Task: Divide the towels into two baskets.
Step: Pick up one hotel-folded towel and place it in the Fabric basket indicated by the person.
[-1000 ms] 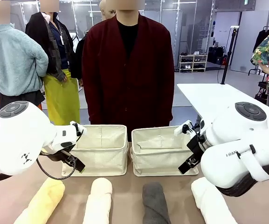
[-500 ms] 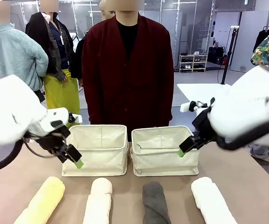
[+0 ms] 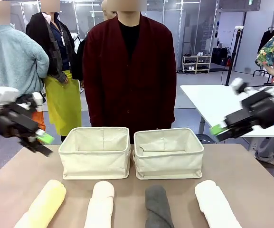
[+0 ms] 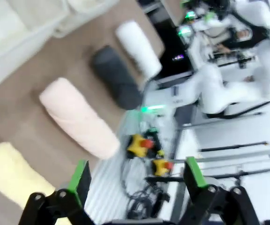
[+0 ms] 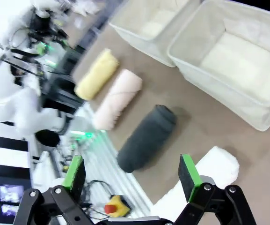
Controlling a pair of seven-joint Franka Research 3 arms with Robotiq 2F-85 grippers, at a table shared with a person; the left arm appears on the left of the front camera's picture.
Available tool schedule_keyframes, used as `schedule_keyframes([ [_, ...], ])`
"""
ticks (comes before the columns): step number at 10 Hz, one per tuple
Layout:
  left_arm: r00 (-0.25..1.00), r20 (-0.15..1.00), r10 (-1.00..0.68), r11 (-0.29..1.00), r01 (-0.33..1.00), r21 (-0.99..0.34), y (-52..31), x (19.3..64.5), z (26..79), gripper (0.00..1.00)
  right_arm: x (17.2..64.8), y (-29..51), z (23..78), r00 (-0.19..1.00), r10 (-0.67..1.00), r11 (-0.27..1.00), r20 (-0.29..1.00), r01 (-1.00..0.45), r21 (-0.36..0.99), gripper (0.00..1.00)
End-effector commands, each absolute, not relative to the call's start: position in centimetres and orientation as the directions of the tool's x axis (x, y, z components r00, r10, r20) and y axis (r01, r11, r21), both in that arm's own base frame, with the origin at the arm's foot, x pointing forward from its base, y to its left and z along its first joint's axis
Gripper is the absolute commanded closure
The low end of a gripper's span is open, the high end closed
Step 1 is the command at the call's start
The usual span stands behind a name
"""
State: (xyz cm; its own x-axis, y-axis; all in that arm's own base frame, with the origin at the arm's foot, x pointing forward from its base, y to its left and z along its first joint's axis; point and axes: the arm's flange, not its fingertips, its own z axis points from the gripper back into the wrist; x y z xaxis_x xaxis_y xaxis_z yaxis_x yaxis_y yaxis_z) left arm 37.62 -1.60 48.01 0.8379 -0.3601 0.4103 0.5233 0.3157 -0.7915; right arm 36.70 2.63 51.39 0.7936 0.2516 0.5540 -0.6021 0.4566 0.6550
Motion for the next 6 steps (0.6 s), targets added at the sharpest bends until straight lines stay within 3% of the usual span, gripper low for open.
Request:
schedule_keyframes([
  [1,0.885,0.381,-0.267,0.220,0.441,-0.870,4.7,38.9,47.5,0.00,36.4,-4.1,51.3,0.840,0.114,0.473,0.530,-0.515,0.715,0.00],
  [3,0.886,0.450,-0.111,0.178,0.463,-0.868,12.3,37.5,47.4,0.00,35.0,-12.0,50.9,0.867,0.008,0.453,0.498,-0.447,0.771,0.00],
  [6,0.829,0.556,0.056,0.231,0.531,-0.815,22.2,33.7,45.9,0.00,32.1,-22.2,48.8,0.874,-0.178,0.427,0.451,-0.344,0.836,0.00],
])
